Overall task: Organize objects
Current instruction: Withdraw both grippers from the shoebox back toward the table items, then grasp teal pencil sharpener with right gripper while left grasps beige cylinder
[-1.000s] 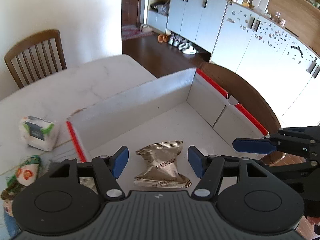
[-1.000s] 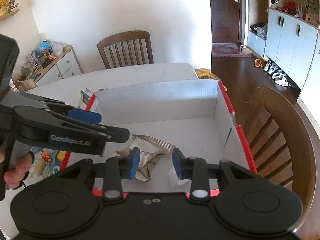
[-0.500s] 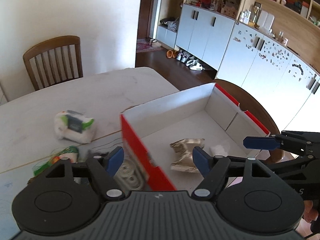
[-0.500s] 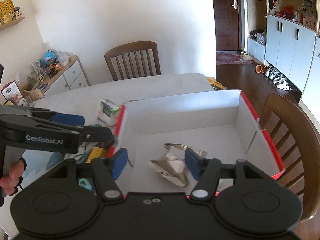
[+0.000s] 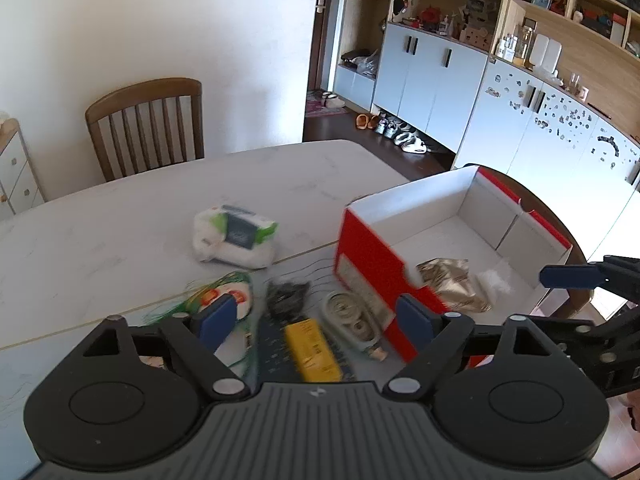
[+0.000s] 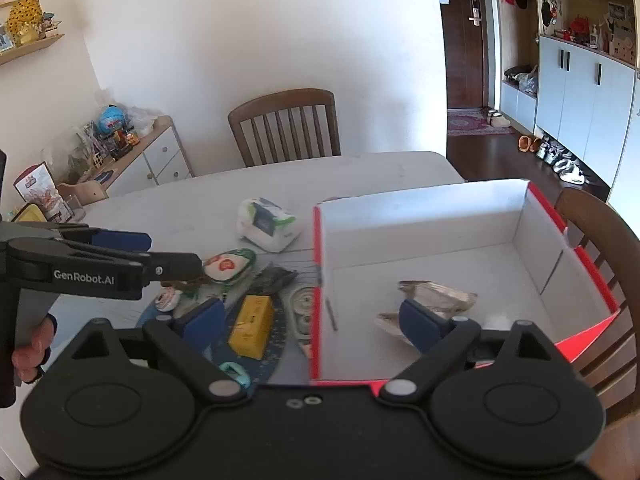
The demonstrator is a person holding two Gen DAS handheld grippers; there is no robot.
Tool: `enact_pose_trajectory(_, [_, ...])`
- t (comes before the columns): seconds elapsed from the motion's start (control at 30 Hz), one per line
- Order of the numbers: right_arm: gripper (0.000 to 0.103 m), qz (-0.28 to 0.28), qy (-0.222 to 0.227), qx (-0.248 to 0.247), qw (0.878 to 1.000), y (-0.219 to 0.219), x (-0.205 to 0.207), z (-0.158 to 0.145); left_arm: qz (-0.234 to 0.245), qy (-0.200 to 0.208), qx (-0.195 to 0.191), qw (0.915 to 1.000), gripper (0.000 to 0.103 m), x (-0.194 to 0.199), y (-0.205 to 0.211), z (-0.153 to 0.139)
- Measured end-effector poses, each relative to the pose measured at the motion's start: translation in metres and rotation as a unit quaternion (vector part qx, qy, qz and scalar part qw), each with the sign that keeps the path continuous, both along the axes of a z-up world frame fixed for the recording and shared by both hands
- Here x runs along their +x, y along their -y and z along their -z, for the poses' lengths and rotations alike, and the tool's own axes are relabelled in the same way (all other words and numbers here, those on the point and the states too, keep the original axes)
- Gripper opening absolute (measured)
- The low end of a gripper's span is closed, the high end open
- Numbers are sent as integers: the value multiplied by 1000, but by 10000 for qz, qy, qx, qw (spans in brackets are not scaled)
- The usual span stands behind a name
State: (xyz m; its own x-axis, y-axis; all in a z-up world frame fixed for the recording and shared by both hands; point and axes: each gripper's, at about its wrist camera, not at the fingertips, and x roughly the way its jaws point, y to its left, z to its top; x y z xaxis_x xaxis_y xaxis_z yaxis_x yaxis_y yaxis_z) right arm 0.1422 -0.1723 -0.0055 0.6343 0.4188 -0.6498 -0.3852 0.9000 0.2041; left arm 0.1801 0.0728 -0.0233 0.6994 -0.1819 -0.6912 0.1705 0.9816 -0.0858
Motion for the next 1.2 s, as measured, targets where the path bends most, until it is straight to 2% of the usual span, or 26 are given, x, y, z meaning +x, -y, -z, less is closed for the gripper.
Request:
enact_pose_trajectory(0.1, [97, -8, 13, -8, 10000, -14, -7, 1, -43, 10, -58, 10000, 93, -3, -17, 4])
enact_pose_trajectory(0.2, [99, -59, 75, -56, 9999, -27, -15, 3, -18, 25, -153, 9999, 103, -5, -32, 9])
enact_pose_trajectory(0.43, [99, -157, -145, -59, 9998, -57, -23, 20, 82, -86, -146, 9998, 103, -10, -56, 29])
enact_pose_trajectory(0.6, [98, -245, -239, -304, 9990, -78, -27, 38, 133, -263, 10, 9996, 103, -10, -67, 48])
enact_pose_trajectory(0.73, [96, -253, -303, -454, 9982, -89, -27, 53, 189, -407, -3, 9990, 103, -13, -72, 65])
enact_pose_trajectory(0.97, [88, -415, -450, -658, 9960, -96, -24, 81, 223, -614, 224, 9976, 103, -25, -70, 100])
enact_pose_trajectory(1.2, [77, -660, -506, -873, 9927, -105, -17, 102, -6, -889, 215, 9958, 102, -34, -64, 124])
